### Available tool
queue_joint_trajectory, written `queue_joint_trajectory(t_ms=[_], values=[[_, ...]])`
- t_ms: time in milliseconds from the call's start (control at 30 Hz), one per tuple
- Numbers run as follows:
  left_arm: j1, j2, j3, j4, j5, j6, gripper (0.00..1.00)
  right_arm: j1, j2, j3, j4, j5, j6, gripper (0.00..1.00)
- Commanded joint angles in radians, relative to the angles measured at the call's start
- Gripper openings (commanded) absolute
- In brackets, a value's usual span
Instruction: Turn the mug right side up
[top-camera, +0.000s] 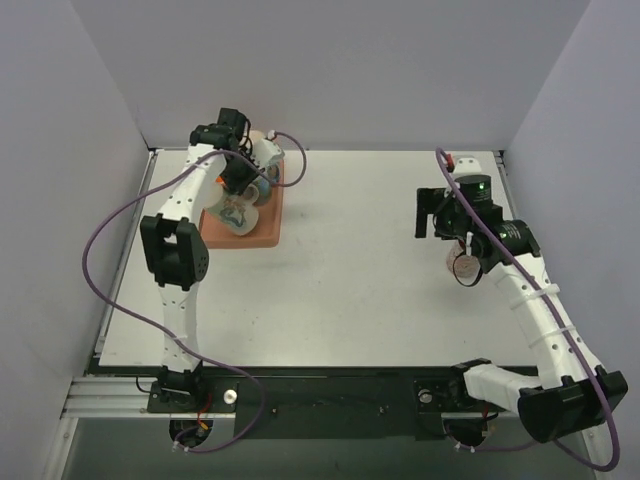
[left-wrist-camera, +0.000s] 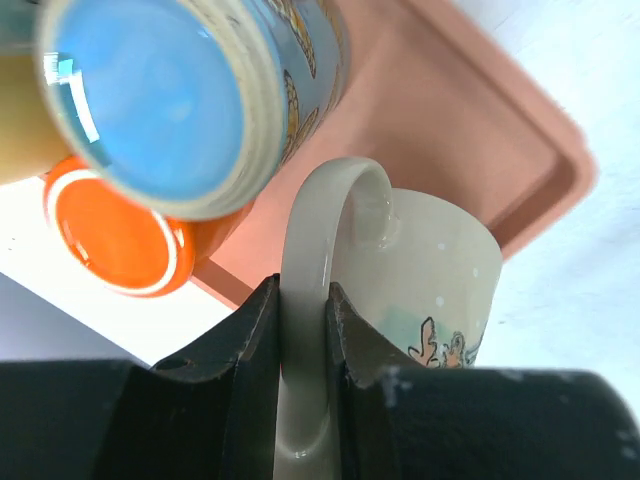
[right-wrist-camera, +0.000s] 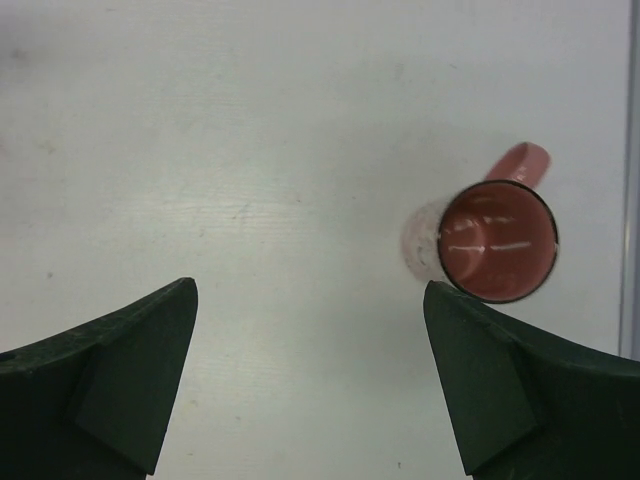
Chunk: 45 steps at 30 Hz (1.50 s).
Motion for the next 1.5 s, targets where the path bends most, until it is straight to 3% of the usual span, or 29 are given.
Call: queue_joint_trajectory(t_ms=[0,167,267,367,433,500,733,800,867,933,1000,1033,1133,1167,1200,1233,1300,1467], values=[[0.025,-0.249,0.052,0.006,0.167,-0.138,0.00,0.142,0.010,0.079,0.035,-0.062,0.032,0.90],[0.070,-0.362,0.021,0.030,0.444,-0.342,0.00,0.306,0.068,0.123,0.193,-0.179,0.164,0.90],[0.071,-0.462,-0.036,0.146,0.592,-0.479,0.00,0.380,0.105,0.101,0.465,-0.330,0.349,0.90],[0.067,-0.531,-0.115,0.260,0.685,-0.621,0.00,0.409,0.158,0.071,0.727,-0.400,0.590,0.89],[0.064,-0.595,-0.165,0.311,0.721,-0.678,0.00,0.438,0.194,0.068,0.903,-0.430,0.662,0.88],[0.063,-0.622,-0.198,0.338,0.749,-0.720,0.00,0.461,0.229,0.068,0.998,-0.458,0.712,0.88],[0.051,-0.651,-0.195,0.352,0.800,-0.783,0.00,0.515,0.329,0.116,1.088,-0.501,0.811,0.79],[0.051,-0.655,-0.208,0.374,0.826,-0.833,0.00,0.524,0.358,0.131,1.097,-0.512,0.830,0.73],[0.045,-0.659,-0.220,0.401,0.841,-0.852,0.00,0.524,0.387,0.140,1.143,-0.532,0.882,0.59],[0.041,-0.665,-0.235,0.417,0.850,-0.858,0.00,0.523,0.410,0.148,1.200,-0.544,0.919,0.40],[0.042,-0.671,-0.284,0.455,0.855,-0.882,0.00,0.520,0.428,0.172,1.188,-0.552,0.923,0.09],[0.044,-0.675,-0.313,0.463,0.864,-0.894,0.00,0.515,0.430,0.192,1.128,-0.553,0.913,0.00],[0.044,-0.679,-0.335,0.463,0.887,-0.888,0.00,0.498,0.396,0.171,1.024,-0.523,0.836,0.00],[0.045,-0.679,-0.344,0.457,0.880,-0.879,0.09,0.498,0.363,0.163,0.938,-0.510,0.762,0.00],[0.051,-0.675,-0.352,0.449,0.851,-0.875,0.27,0.497,0.349,0.166,0.798,-0.475,0.699,0.00],[0.054,-0.677,-0.369,0.447,0.843,-0.856,0.52,0.497,0.314,0.174,0.727,-0.448,0.593,0.00],[0.065,-0.672,-0.398,0.447,0.799,-0.841,0.77,0.498,0.274,0.183,0.544,-0.379,0.472,0.00],[0.096,-0.625,-0.335,0.391,0.670,-0.757,0.84,0.457,0.175,0.171,0.181,-0.166,0.324,0.00]])
